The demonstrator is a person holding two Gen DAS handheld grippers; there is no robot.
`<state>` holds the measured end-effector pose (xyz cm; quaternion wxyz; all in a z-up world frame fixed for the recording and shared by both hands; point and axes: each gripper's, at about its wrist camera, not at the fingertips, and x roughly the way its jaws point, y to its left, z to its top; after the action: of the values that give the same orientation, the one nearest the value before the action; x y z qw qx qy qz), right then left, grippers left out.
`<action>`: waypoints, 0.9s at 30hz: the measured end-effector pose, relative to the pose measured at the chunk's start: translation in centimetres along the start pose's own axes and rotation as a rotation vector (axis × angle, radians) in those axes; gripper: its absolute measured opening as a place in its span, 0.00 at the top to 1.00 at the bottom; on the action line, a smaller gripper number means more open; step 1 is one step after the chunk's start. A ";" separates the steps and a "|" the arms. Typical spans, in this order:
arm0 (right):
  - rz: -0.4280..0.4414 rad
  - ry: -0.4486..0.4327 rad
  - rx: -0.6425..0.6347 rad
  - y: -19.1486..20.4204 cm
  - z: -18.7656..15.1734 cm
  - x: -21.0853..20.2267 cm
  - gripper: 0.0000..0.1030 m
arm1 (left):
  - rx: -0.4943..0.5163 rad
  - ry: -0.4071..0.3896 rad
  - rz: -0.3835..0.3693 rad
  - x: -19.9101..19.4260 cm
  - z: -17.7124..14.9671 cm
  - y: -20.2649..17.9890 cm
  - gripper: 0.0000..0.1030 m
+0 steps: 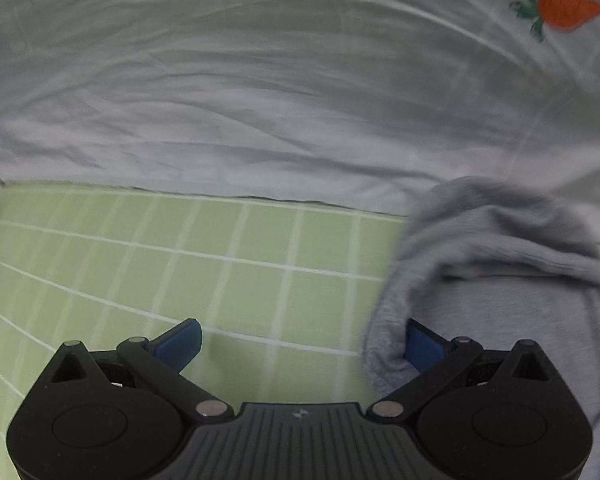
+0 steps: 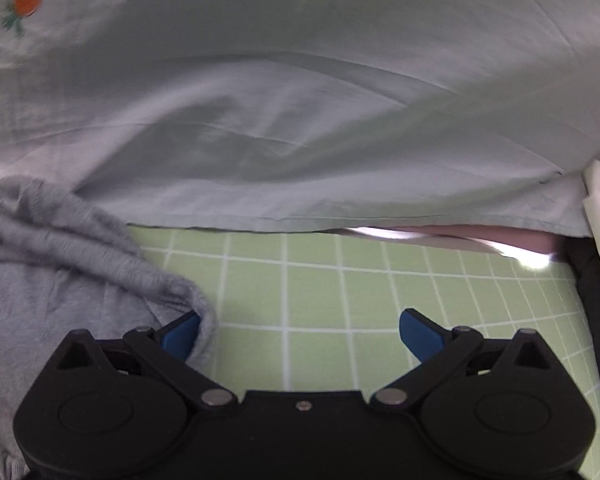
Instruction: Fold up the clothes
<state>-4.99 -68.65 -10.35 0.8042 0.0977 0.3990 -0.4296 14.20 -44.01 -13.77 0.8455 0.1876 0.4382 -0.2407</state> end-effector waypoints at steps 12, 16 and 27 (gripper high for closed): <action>-0.122 -0.223 0.100 -4.4 -3.0 -12.4 0.00 | -0.002 -0.329 0.045 -13.5 -1.6 1.3 0.00; -0.136 -0.263 0.120 -5.5 -5.5 -17.2 0.00 | -0.038 -0.332 0.016 -16.3 -4.2 2.7 0.00; -0.132 -0.205 0.108 -6.0 -14.7 -22.9 0.00 | -0.033 -0.152 0.012 -17.4 -14.0 4.4 0.00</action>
<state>-24.97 -50.86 -2.36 0.8045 0.0699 0.2965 -0.5099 -1.10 -28.84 -6.53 0.8807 0.1573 0.3755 -0.2420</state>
